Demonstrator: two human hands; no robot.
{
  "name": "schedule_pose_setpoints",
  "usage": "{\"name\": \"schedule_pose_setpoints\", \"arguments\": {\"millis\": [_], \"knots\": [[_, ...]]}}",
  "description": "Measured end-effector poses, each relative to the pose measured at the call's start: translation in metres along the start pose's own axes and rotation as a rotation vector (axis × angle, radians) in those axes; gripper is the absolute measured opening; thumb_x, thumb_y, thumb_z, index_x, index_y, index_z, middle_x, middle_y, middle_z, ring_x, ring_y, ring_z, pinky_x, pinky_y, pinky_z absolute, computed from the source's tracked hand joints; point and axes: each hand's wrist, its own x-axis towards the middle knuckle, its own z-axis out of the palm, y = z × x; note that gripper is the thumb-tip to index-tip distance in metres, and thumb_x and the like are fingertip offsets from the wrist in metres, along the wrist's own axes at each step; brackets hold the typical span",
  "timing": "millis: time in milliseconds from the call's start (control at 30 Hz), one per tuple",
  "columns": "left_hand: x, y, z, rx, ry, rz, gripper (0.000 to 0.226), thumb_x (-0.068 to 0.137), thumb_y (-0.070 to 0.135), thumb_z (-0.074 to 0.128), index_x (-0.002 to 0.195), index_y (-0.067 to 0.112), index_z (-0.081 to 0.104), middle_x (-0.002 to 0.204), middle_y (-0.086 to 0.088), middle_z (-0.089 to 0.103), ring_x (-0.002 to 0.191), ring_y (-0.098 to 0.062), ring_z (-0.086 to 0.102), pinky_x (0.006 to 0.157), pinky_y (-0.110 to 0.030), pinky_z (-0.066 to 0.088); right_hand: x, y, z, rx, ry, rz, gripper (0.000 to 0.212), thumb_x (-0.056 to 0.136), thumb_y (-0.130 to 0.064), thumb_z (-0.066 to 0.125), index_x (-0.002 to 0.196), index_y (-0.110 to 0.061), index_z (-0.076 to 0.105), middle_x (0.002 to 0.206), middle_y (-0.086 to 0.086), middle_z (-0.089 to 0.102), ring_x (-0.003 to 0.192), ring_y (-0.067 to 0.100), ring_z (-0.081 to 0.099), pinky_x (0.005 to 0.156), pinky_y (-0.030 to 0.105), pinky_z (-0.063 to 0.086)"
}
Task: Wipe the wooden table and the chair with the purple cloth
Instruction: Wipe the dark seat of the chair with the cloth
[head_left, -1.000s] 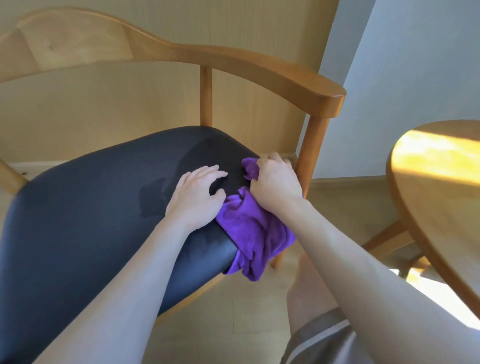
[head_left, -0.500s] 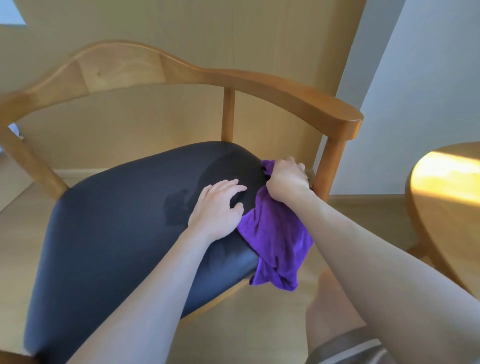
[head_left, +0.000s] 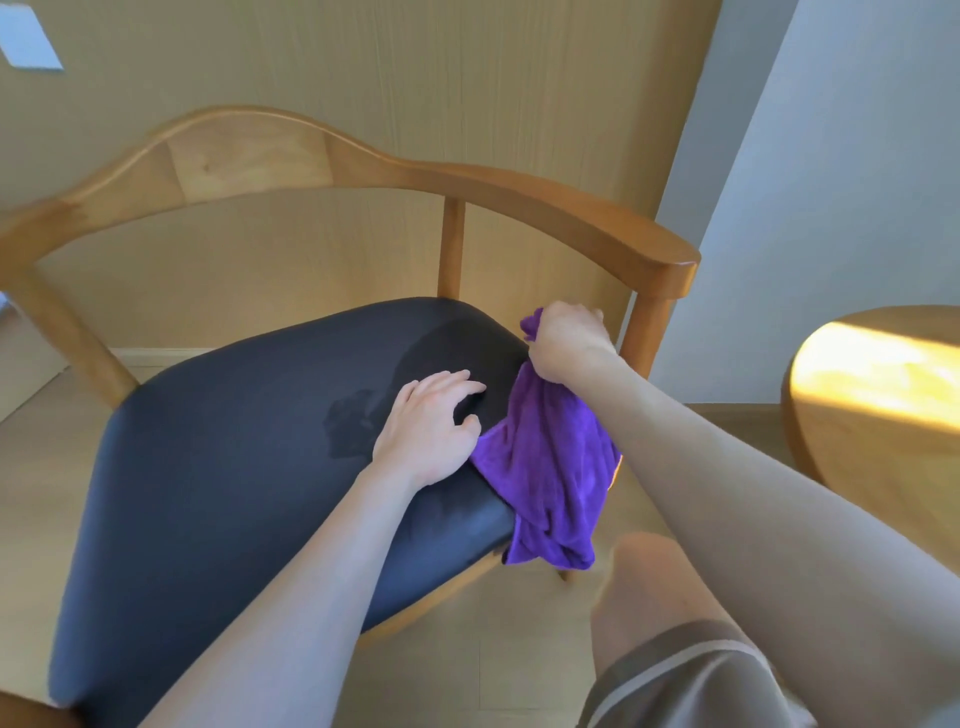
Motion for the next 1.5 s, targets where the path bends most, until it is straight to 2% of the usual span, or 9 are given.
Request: {"name": "schedule_pose_setpoints", "arguments": {"millis": [100,300,567,767,900,1033,1100,1233,1500], "knots": [[-0.003,-0.001,0.002,-0.007,0.011,-0.002,0.047,0.093,0.027,0.049,0.138,0.038,0.054,0.156,0.016,0.039,0.145,-0.002,0.021,0.123,-0.031,0.011,-0.003,0.009,0.025,0.032,-0.047,0.102,0.035,0.092,-0.010,0.058,0.127,-0.006,0.059,0.132,0.014,0.048,0.125,0.040,0.045,0.100,0.049,0.048],[-0.003,0.001,0.001,-0.012,0.006,-0.005,0.048,0.093,0.027,0.047,0.139,0.039,0.053,0.156,0.019,0.037,0.144,0.001,0.018,0.123,-0.031,0.013,-0.003,0.020,0.030,-0.008,-0.059,0.076,0.023,0.091,-0.016,0.052,0.111,-0.010,0.063,0.116,0.016,0.059,0.093,0.037,0.053,0.083,0.040,0.051],[-0.001,0.000,0.001,0.019,0.013,-0.002,0.047,0.093,0.026,0.048,0.138,0.039,0.053,0.156,0.017,0.038,0.145,-0.003,0.021,0.121,-0.029,0.013,-0.022,0.016,0.031,-0.299,-0.027,-0.028,0.029,0.096,-0.025,0.054,0.116,-0.007,0.063,0.118,0.019,0.062,0.107,0.038,0.060,0.090,0.041,0.053],[0.000,0.001,0.002,0.028,0.016,-0.010,0.047,0.093,0.024,0.049,0.138,0.038,0.053,0.156,0.017,0.039,0.146,-0.005,0.022,0.119,-0.026,0.011,-0.052,0.008,0.021,-0.430,-0.126,-0.172,0.008,0.088,-0.015,0.059,0.096,-0.014,0.057,0.099,0.009,0.060,0.100,0.033,0.064,0.071,0.034,0.043],[-0.003,0.001,0.002,0.027,0.011,-0.020,0.048,0.093,0.024,0.050,0.139,0.037,0.053,0.156,0.017,0.038,0.145,-0.005,0.022,0.121,-0.030,0.014,-0.048,0.004,0.006,-0.388,-0.166,-0.159,0.007,0.085,-0.011,0.062,0.091,-0.013,0.058,0.080,0.004,0.053,0.070,0.025,0.054,0.058,0.032,0.041],[-0.002,0.000,0.003,0.039,0.015,-0.007,0.047,0.094,0.024,0.048,0.139,0.036,0.053,0.156,0.017,0.038,0.146,-0.005,0.022,0.123,-0.034,0.015,-0.022,0.002,-0.002,-0.355,0.010,-0.175,0.021,0.090,-0.010,0.060,0.110,-0.009,0.064,0.112,0.015,0.061,0.104,0.036,0.058,0.084,0.039,0.051],[-0.003,0.001,0.004,0.036,0.020,-0.007,0.047,0.095,0.023,0.048,0.140,0.036,0.052,0.157,0.017,0.038,0.147,-0.004,0.022,0.123,-0.034,0.014,-0.015,0.007,0.007,-0.255,-0.066,-0.110,0.026,0.090,-0.011,0.059,0.117,-0.009,0.063,0.116,0.017,0.060,0.111,0.040,0.057,0.095,0.046,0.052],[-0.004,0.003,0.003,0.038,0.017,-0.009,0.048,0.095,0.023,0.047,0.140,0.037,0.052,0.157,0.017,0.037,0.146,-0.003,0.021,0.124,-0.032,0.013,-0.021,0.022,0.032,-0.097,-0.076,-0.049,0.029,0.095,-0.017,0.059,0.123,-0.011,0.060,0.120,0.017,0.060,0.109,0.038,0.059,0.095,0.043,0.055],[-0.003,0.007,0.002,0.071,0.015,-0.033,0.048,0.092,0.022,0.047,0.137,0.039,0.052,0.155,0.016,0.039,0.145,-0.008,0.025,0.120,-0.029,0.016,-0.065,0.022,0.048,-0.177,0.104,-0.076,0.030,0.094,-0.017,0.061,0.120,-0.002,0.058,0.115,0.020,0.061,0.105,0.038,0.060,0.091,0.043,0.056]]}}
